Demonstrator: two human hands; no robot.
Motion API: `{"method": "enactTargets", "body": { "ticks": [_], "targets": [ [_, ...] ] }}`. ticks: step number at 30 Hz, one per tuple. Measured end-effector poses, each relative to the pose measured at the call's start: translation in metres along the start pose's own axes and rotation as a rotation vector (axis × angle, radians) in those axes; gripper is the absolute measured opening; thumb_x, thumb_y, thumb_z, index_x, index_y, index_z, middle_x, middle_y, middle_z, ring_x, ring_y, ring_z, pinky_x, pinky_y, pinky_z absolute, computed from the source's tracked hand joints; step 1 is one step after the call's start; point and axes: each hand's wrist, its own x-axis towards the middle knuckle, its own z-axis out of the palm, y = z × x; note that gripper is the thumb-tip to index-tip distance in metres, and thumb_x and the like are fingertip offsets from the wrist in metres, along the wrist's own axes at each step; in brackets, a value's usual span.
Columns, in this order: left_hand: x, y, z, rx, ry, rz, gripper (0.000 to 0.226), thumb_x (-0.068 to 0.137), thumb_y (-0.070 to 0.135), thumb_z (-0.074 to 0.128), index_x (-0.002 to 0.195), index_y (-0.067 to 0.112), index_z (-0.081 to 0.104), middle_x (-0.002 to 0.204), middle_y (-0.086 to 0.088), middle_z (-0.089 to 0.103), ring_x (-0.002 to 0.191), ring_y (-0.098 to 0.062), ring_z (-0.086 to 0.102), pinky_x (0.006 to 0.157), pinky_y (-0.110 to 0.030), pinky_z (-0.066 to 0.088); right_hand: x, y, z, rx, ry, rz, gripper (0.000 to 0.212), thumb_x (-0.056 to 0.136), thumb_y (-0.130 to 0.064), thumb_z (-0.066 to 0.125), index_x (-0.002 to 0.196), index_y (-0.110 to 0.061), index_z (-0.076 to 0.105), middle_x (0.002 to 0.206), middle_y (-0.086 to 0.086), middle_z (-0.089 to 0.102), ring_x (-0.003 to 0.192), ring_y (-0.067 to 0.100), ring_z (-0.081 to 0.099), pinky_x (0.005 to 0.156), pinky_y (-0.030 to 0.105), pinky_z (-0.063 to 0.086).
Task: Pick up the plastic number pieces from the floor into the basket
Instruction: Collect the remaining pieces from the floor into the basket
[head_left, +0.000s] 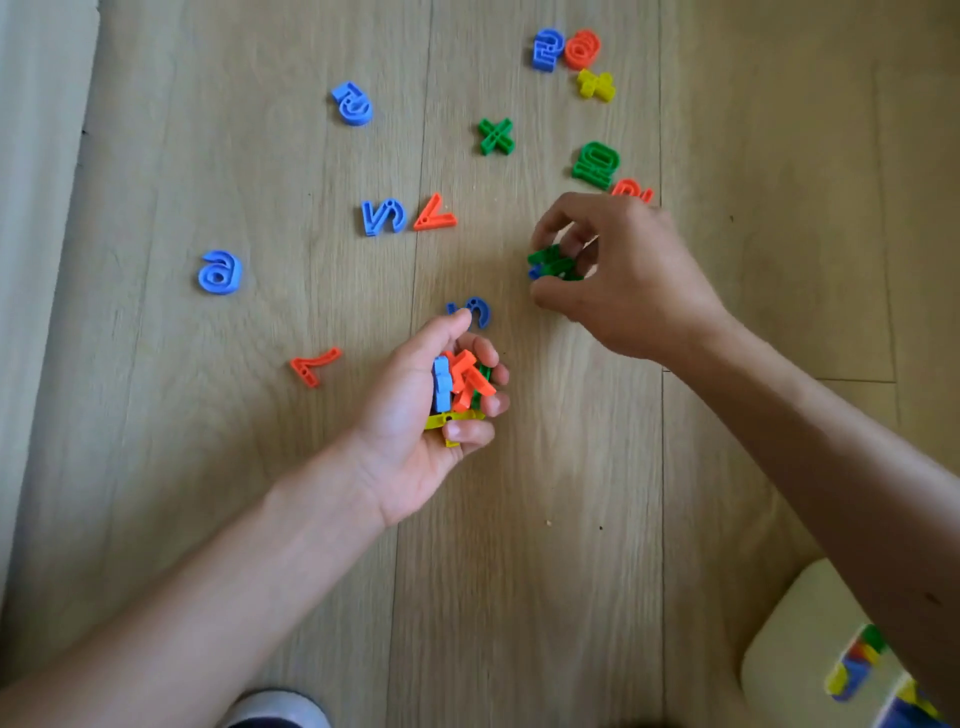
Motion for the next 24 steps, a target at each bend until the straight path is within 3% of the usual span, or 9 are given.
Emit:
{"method": "enactTargets", "body": {
  "ticks": [3,6,9,12,17,24],
  "targets": [
    [-0.002,-0.003,0.013,0.052,0.003,-0.006,0.038,0.093,0.036,0.052,0.063,0.012,0.057,0.065,-0.005,0.053,0.048,-0.013,0.046,0.032,-0.014,0.023,-0.027,0.001,-0.017,0.326,-0.009,0.142,0.022,0.075,-0.007,0.077,0.093,-0.015,0.069,0.085,0.009,0.063,0.068,0.022,0.068,0.062,0.044,0.062],
    [-0.006,-0.007,0.030,0.136,-0.015,-0.015,0.034,0.093,0.035,0.052,0.068,0.012,0.055,0.064,-0.004,0.054,0.047,-0.012,0.047,0.032,-0.015,0.022,-0.064,0.006,-0.036,0.522,-0.014,0.185,0.020,0.078,-0.001,0.077,0.095,-0.010,0.069,0.082,0.008,0.058,0.067,0.020,0.065,0.062,0.037,0.062],
    [-0.013,-0.013,0.051,0.246,-0.091,-0.032,0.033,0.094,0.035,0.050,0.071,0.012,0.054,0.066,-0.004,0.054,0.048,-0.013,0.047,0.032,-0.015,0.022,-0.106,0.017,-0.060,0.611,0.011,0.193,0.021,0.081,0.000,0.076,0.098,-0.010,0.069,0.085,0.015,0.057,0.069,0.017,0.065,0.061,0.028,0.058],
    [-0.024,-0.024,0.082,0.399,-0.198,-0.075,0.033,0.095,0.036,0.050,0.071,0.013,0.054,0.066,-0.004,0.054,0.049,-0.013,0.047,0.032,-0.015,0.022,-0.153,0.030,-0.088,0.687,0.092,0.227,0.023,0.080,0.001,0.076,0.098,-0.013,0.069,0.087,0.010,0.058,0.072,0.013,0.064,0.060,0.026,0.057],
    [-0.045,-0.069,0.147,0.705,-0.430,-0.183,0.037,0.094,0.038,0.051,0.066,0.014,0.055,0.064,-0.005,0.054,0.049,-0.014,0.047,0.034,-0.015,0.022,-0.245,0.055,-0.132,0.749,0.283,0.303,0.027,0.071,-0.017,0.078,0.097,-0.017,0.070,0.089,0.007,0.061,0.075,0.012,0.065,0.062,0.025,0.056],
    [-0.065,-0.166,0.210,1.044,-0.644,-0.368,0.041,0.095,0.043,0.050,0.069,0.012,0.057,0.064,-0.006,0.052,0.048,-0.016,0.046,0.035,-0.015,0.026,-0.358,0.096,-0.121,0.876,0.530,0.541,0.024,0.074,-0.006,0.069,0.091,-0.023,0.070,0.087,-0.002,0.065,0.072,0.008,0.063,0.059,0.020,0.054]
  ]
}}
